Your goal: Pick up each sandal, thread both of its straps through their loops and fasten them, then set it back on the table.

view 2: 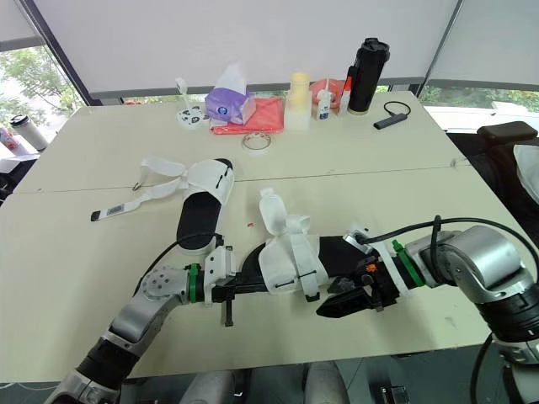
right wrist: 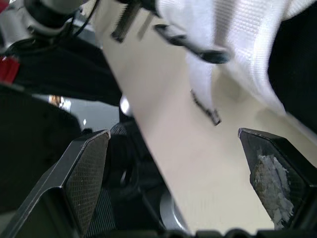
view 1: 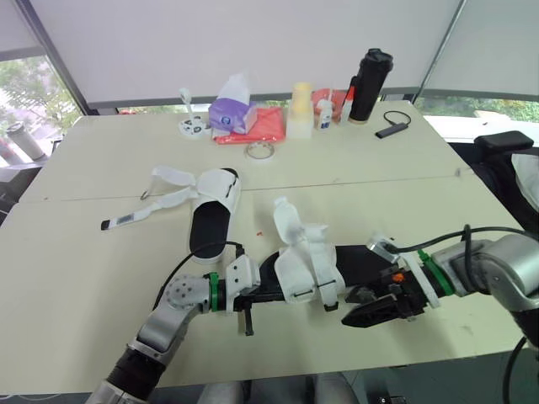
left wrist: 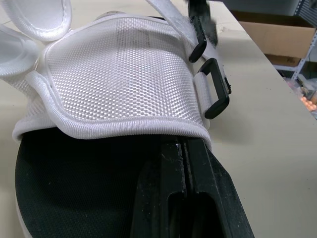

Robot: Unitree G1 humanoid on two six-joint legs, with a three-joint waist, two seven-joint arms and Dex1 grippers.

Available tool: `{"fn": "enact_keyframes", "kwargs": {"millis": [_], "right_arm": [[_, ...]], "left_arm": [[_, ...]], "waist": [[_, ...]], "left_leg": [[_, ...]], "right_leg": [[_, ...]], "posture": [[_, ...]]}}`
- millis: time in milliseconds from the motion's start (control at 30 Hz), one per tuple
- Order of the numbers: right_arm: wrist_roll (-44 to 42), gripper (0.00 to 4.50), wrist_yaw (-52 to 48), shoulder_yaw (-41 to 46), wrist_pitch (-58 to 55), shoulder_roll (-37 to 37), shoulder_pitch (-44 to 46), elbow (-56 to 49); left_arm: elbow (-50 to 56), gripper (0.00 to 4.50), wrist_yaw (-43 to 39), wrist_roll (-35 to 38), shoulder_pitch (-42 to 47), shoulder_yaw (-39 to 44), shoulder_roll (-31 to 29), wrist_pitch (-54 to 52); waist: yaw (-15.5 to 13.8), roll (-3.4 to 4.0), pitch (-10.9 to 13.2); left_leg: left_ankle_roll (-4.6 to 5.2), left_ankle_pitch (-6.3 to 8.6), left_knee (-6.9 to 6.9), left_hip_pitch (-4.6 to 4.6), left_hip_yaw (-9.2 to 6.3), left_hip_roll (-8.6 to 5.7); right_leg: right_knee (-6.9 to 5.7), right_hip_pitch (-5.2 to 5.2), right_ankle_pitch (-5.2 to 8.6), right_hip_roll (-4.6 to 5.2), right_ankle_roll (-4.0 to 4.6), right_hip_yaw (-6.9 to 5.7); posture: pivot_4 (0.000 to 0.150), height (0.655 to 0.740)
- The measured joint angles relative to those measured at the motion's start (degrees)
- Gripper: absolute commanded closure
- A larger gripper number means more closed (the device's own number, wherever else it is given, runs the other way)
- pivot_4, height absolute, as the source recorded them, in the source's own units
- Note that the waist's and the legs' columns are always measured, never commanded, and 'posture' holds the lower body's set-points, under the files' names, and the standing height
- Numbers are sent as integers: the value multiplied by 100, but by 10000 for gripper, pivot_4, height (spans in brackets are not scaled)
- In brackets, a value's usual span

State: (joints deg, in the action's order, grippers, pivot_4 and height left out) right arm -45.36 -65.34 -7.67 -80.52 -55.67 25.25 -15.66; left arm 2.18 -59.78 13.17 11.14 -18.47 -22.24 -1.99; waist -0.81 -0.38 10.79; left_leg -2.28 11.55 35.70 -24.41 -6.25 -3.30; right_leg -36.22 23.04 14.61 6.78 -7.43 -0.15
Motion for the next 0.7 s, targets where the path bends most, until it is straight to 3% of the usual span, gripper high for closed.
{"fn": "enact_keyframes", "kwargs": {"millis": [600,700], "right_arm": [[-613,399,859,234,-577,879,7,-82],[-712,8328,959,270,-646,937,10,-102]], "left_arm": [[-351,45000,-269,-19,261,-57,-14,255],[-419,45000,-312,-19,312,-58,-14,291]], "waist": [[2,0,0],[4,0,0]], "left_leg": [[1,0,4,2,-6,0],[1,-1,4,2,-6,0]], "right_leg": [[0,-6,0,-1,0,-2],[0,-7,-1,-1,0,-2]], "posture": [[1500,7400],[1500,7400]]}}
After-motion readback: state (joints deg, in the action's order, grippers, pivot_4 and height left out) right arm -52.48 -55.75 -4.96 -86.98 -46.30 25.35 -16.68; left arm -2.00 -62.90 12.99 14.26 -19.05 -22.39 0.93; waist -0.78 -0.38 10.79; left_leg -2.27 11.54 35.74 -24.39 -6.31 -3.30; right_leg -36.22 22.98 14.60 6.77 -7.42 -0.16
